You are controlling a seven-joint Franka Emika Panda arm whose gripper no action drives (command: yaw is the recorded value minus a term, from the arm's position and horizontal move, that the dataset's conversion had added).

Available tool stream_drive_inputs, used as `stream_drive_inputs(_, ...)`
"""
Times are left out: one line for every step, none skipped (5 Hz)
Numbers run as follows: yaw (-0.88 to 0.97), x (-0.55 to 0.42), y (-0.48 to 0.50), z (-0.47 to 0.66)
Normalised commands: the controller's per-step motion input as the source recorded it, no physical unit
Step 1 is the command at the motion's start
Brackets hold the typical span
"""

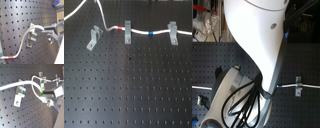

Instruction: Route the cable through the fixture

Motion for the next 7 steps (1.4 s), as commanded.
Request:
stream_drive_inputs(0.00, 0.000, 0.000, 0.02)
stream_drive_inputs(-0.01, 0.001, -0.007, 0.19)
stream_drive_inputs(0.00, 0.000, 0.000, 0.01)
stream_drive_inputs(0.04, 0.018, -0.011, 0.30)
stream_drive_inputs(0.02, 0.044, -0.014, 0.43)
stream_drive_inputs(0.01, -0.010, -0.011, 0.39)
stream_drive_inputs(0.00, -0.150, -0.103, 0.28)
